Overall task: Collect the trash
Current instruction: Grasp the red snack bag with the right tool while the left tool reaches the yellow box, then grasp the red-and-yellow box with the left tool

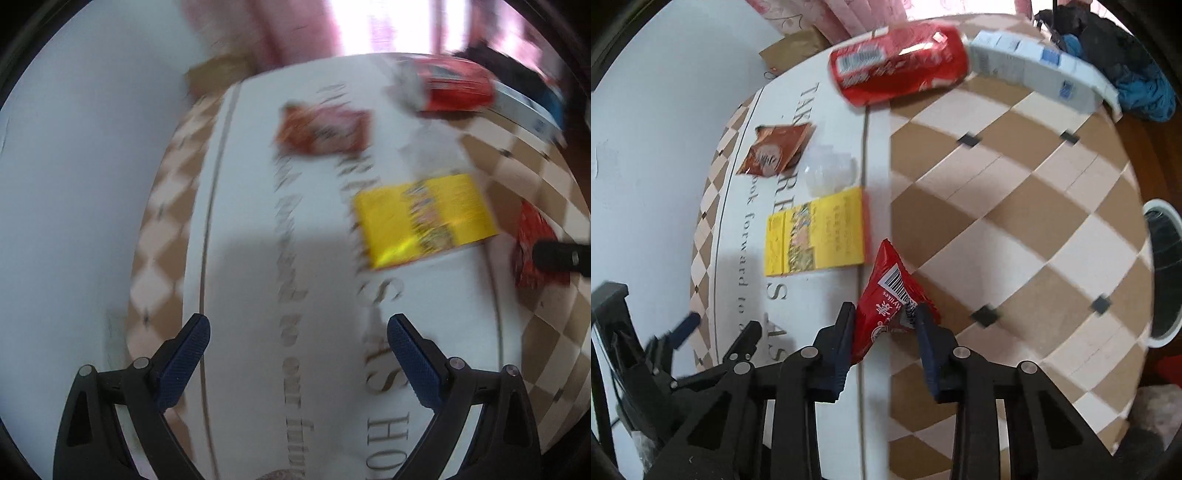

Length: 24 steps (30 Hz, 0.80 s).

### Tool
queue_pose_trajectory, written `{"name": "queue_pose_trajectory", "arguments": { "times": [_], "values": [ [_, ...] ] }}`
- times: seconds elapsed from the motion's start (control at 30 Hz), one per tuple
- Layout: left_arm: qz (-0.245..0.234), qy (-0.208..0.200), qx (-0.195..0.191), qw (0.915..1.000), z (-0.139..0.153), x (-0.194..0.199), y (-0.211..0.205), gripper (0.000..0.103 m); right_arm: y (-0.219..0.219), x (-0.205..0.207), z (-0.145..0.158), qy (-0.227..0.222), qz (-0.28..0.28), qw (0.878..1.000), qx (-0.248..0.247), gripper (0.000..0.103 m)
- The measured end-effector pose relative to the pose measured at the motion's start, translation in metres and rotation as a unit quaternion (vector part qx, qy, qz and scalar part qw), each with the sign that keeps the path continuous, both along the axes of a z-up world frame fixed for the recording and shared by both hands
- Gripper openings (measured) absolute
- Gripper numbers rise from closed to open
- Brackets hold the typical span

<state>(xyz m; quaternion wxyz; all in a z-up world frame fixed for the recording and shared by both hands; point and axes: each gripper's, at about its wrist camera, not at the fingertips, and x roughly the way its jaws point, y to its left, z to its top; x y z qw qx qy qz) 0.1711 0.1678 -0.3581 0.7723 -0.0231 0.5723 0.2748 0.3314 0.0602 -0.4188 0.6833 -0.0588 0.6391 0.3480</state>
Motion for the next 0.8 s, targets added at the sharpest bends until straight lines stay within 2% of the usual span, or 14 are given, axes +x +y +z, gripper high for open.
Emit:
{"name": "queue_pose_trajectory", "arguments": {
  "times": [0.1,0.17,0.27,0.33,0.4,0.47,0.53,0.63,0.73,0.77,0.8],
  "values": [
    [-0.102,0.022,0.025,0.9943,0.004,0.032,-0.012,0.098,-0.01,0.019,0.007,-0.01,-0.009,1.0,-0.007,0.033],
    [-0.158,0.037,0.025,0.9863,0.002,0.053,-0.017,0.098,-0.018,0.035,0.011,-0.015,-0.022,1.0,-0.013,0.033],
    [-0.222,0.072,-0.021,0.9723,-0.012,0.078,-0.018,0.098,-0.026,0.056,0.013,-0.01,-0.037,0.999,-0.016,0.033],
    [-0.248,0.09,-0.045,0.9636,-0.02,0.087,-0.017,0.1,-0.029,0.064,0.014,-0.01,-0.041,0.999,-0.017,0.033],
    [-0.261,0.09,-0.068,0.9588,-0.021,0.094,-0.013,0.097,-0.032,0.072,0.014,-0.012,-0.037,0.999,-0.019,0.033],
    [-0.256,0.088,-0.093,0.9583,-0.021,0.1,-0.008,0.095,-0.032,0.078,0.014,-0.015,-0.034,0.999,-0.023,0.033],
    [-0.256,0.082,-0.118,0.9559,-0.019,0.103,-0.005,0.076,-0.032,0.082,0.012,-0.013,-0.036,0.999,-0.024,0.033],
    [-0.229,0.07,-0.144,0.9601,-0.014,0.103,-0.004,0.072,-0.032,0.086,0.01,-0.012,-0.038,0.999,-0.023,0.033],
    [-0.165,0.06,-0.167,0.9702,-0.013,0.096,-0.002,0.071,-0.035,0.089,0.007,-0.009,-0.042,0.999,-0.022,0.033],
    [-0.108,0.066,-0.171,0.9771,-0.014,0.092,0.002,0.071,-0.036,0.089,0.006,-0.009,-0.043,0.999,-0.023,0.033],
    [-0.076,0.063,-0.18,0.9786,-0.013,0.087,0.006,0.071,-0.037,0.089,0.004,-0.008,-0.044,0.999,-0.024,0.033]
  ]
}}
